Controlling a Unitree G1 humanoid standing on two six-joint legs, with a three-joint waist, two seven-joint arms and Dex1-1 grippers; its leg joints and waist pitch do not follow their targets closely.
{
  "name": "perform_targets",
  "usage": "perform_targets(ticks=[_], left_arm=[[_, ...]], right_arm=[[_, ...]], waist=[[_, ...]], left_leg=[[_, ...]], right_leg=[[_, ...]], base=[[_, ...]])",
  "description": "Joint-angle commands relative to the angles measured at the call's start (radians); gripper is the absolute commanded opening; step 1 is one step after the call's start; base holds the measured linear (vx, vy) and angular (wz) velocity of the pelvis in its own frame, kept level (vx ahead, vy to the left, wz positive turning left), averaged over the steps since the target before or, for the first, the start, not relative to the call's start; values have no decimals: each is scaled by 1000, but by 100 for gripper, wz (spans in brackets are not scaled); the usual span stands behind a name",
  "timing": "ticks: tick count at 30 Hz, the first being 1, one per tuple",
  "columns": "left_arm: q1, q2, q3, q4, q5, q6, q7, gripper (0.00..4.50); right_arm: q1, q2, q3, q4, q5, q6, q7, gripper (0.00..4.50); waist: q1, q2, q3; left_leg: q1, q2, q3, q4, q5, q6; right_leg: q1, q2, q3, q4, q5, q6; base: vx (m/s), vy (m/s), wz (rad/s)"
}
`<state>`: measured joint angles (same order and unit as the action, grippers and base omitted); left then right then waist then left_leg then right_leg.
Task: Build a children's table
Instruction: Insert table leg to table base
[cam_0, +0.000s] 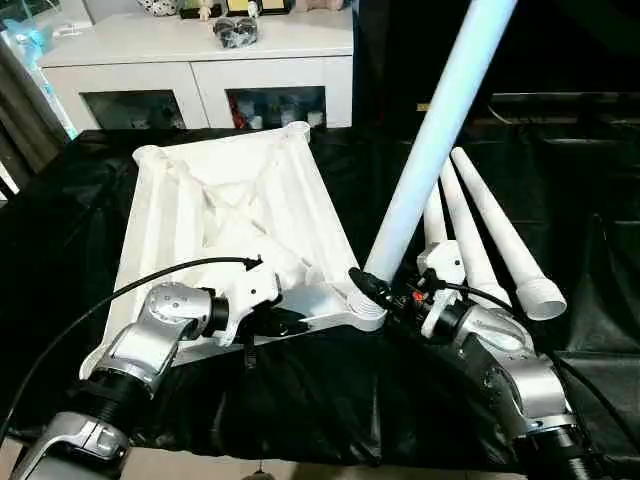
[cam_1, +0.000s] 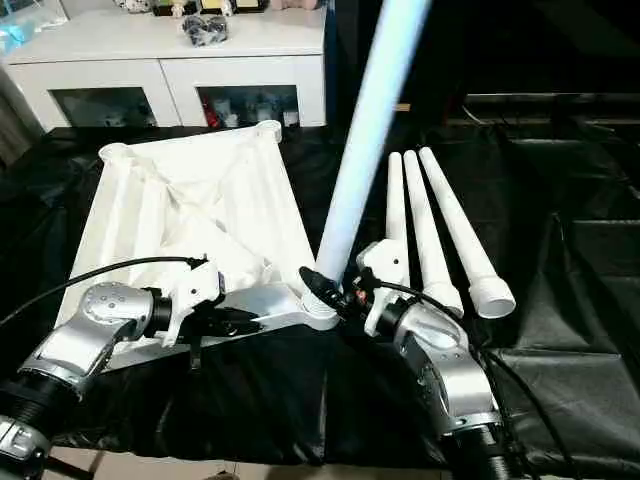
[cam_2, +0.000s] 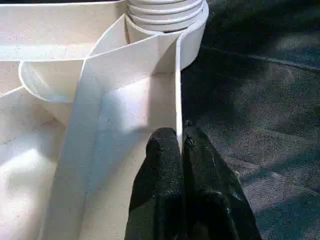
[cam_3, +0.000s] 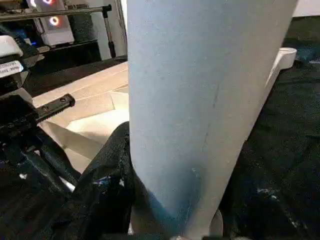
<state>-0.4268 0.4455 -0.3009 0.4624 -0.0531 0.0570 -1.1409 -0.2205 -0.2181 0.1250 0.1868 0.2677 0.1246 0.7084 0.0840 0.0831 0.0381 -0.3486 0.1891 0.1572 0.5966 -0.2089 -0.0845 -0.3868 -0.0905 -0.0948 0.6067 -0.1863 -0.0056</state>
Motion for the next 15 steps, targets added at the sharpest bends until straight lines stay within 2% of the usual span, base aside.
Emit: perform_targets(ticks=[1,3,5,6,7,8,9,10,11,15], left_arm=[[-32,0,9,14,21,-12,33,0],[-33,-1,10,18,21,-16,37,0],[-33,-1,10,19,21,-17,37,0],[-33,-1,11,18,20,-17,37,0],[-32,-1,11,17,20,-17,37,0],[-30,-1,11,14,20,-17,37,0],[-30,-1,12,13,19,-17,37,0],[-29,-1,12,12,19,-16,37,0],[-28,-1,12,11,20,-16,36,0],[-28,-1,14,15,21,-21,33,0]], right_arm=[[24,-22,39,44,-64,36,13,187],[14,-25,47,50,-65,38,23,187],[11,-27,50,52,-64,38,24,187],[6,-29,55,57,-63,39,29,187],[0,-31,60,61,-63,40,34,187],[-5,-35,67,66,-63,44,46,187],[-9,-37,72,69,-65,44,53,187],[-14,-41,78,74,-67,47,62,187],[-16,-43,81,76,-68,48,67,187],[-21,-50,82,80,-65,55,86,187]], waist=[[-9,-5,-39],[-10,-11,-38],[-9,-7,-36],[-10,-7,-35],[-10,-13,-36],[-10,-10,-35],[-11,-12,-35],[-11,-16,-35],[-11,-13,-35],[-10,-15,-39]], left_leg=[[-1,33,-12,-92,-340,16],[-1,32,-12,-92,-342,18],[1,32,-12,-92,-352,17],[1,31,-12,-92,-356,16],[1,31,-13,-92,-354,16],[1,32,-14,-93,-358,17],[1,32,-14,-93,-361,17],[1,32,-14,-93,-361,18],[0,32,-14,-93,-359,18],[2,34,-13,-96,-341,22]], right_leg=[[30,-63,52,-107,-498,-116],[29,-64,51,-111,-529,-105],[26,-64,50,-115,-557,-94],[25,-64,50,-116,-568,-91],[25,-65,50,-117,-578,-85],[24,-66,50,-117,-584,-84],[23,-65,50,-119,-588,-82],[23,-65,50,-119,-589,-81],[23,-65,50,-119,-587,-81],[25,-65,51,-118,-551,-89]], base=[[0,0,0],[0,0,0],[0,0,0],[0,0,0],[0,0,0],[0,0,0],[0,0,0],[0,0,0],[0,0,0],[0,0,0]])
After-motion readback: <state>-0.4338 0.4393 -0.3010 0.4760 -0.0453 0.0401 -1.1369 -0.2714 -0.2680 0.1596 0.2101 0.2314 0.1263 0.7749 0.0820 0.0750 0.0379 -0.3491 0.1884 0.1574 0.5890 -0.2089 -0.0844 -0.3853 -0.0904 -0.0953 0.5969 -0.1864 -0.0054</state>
